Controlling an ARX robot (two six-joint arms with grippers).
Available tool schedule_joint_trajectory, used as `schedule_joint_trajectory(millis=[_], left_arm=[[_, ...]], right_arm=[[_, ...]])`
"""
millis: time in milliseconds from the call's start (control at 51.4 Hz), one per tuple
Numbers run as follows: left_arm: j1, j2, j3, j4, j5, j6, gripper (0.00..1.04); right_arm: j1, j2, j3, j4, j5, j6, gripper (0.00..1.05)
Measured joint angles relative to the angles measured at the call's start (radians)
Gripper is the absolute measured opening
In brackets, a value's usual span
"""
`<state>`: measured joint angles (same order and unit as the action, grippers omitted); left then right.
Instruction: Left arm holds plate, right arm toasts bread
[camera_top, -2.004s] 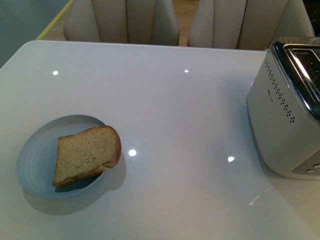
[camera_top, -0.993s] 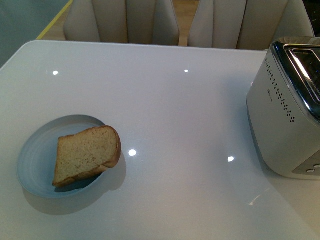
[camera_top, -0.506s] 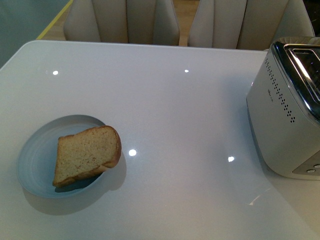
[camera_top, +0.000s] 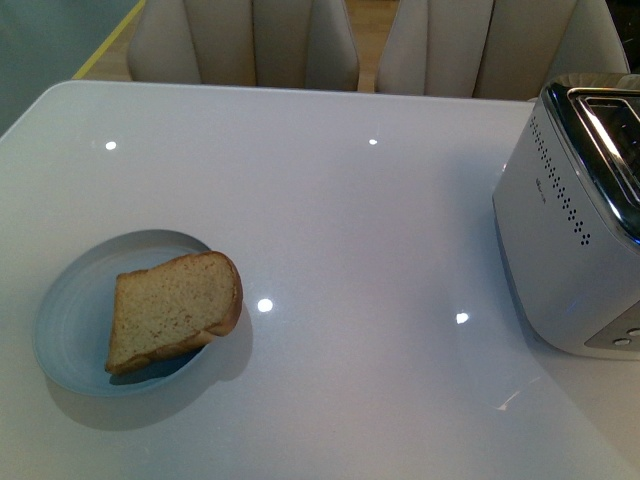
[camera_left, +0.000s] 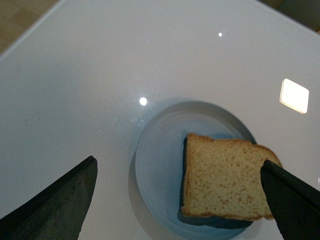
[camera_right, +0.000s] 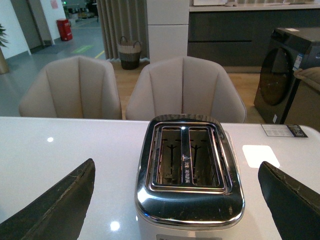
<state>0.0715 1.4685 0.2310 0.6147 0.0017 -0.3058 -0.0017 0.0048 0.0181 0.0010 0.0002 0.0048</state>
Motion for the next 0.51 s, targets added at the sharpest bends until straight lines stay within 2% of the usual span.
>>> schedule_joint_trajectory(millis=[214, 506], left_arm=[[0.016, 0.307, 0.027, 0.163, 0.007, -0.007, 0.97], [0.031, 0.595, 0.105, 0.274, 0.039, -0.047, 0.97]], right_arm=[[0.000, 0.000, 0.000, 0.000, 0.000, 0.000, 0.96], [0.000, 0.000, 0.000, 0.000, 0.000, 0.000, 0.96]])
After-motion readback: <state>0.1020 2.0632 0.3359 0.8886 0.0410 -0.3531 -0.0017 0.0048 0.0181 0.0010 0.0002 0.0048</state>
